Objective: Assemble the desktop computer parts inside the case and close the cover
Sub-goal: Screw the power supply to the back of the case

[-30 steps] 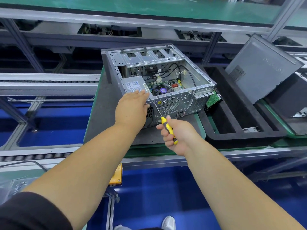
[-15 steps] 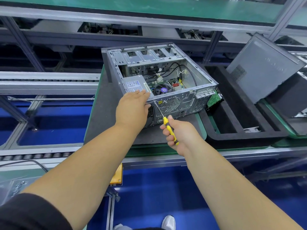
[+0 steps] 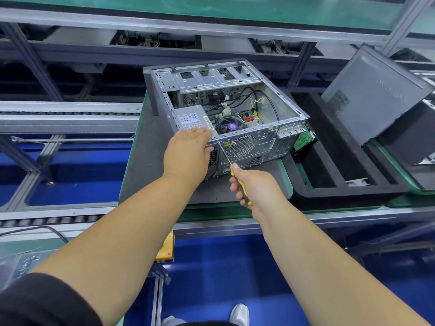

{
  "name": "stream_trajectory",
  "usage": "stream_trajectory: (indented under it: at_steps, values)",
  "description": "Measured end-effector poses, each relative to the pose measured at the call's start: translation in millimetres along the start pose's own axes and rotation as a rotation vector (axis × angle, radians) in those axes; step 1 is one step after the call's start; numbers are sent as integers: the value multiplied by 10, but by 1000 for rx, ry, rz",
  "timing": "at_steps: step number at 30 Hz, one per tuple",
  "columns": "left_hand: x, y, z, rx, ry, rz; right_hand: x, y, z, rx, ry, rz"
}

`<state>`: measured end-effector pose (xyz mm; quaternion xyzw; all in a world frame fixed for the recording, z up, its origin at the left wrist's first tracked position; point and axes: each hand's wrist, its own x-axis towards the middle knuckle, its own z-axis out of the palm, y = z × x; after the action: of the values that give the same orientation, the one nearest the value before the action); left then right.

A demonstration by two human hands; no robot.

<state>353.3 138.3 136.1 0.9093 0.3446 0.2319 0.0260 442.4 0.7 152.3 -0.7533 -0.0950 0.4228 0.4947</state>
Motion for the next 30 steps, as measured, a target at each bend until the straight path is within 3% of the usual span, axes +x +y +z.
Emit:
stream_trajectory:
  at_steps: [7,10,16,25,28,30]
  values:
    - [-17,17,-5,-5,12,6,-12,-50,-52,302,-215,227]
    - [-21,23,-6,-13,20,3,-19,-12,-43,288,-164,158]
    - [-11,8,16,-3,0,-11,17,23,-14,-20,22,-6]
    - [-24,14,3,-13,7,-13,35,-65,-87,252,-169,241]
    - [-25,11,9,-18,12,-13,19,-24,-90,246,-154,158]
    - [-22,11,9,-18,15,-13,24,11,-84,89,-69,26]
